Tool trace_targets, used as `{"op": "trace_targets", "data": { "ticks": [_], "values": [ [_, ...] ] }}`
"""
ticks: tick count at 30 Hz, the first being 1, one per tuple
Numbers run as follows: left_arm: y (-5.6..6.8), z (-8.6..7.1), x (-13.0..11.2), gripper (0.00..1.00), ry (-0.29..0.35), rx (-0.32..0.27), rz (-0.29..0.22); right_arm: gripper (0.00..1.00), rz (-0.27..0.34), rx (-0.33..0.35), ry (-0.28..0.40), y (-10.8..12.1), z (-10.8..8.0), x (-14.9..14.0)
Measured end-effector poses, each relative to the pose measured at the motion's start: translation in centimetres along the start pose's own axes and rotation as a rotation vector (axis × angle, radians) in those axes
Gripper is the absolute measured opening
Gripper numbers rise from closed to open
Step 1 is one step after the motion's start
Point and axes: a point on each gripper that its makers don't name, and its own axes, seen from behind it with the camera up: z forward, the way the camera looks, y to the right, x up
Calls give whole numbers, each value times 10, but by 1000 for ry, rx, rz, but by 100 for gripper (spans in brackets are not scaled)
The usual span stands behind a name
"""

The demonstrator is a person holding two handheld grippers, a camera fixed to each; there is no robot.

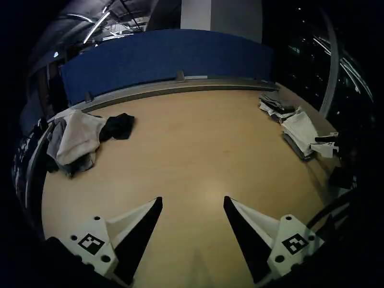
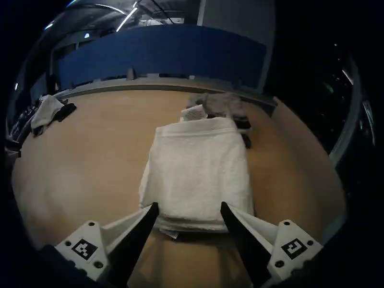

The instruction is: Fold towel

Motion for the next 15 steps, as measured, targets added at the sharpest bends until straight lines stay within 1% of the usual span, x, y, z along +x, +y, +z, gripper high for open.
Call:
{"op": "trace_targets", "data": {
  "ticks": [3, 6, 11, 15],
  "values": [
    [0, 1, 1, 94, 0, 1, 0, 100, 0, 2, -1, 0, 1, -1],
    [-1, 1, 2, 94, 2, 2, 0, 100, 7, 2, 12, 0, -1, 6],
    [0, 2, 3, 94, 2, 1, -3, 100, 12, -3, 52, 2, -9, 28],
    [1, 4, 3, 94, 0, -1, -5, 100, 4, -5, 75, 5, -11, 44]
  ]
}}
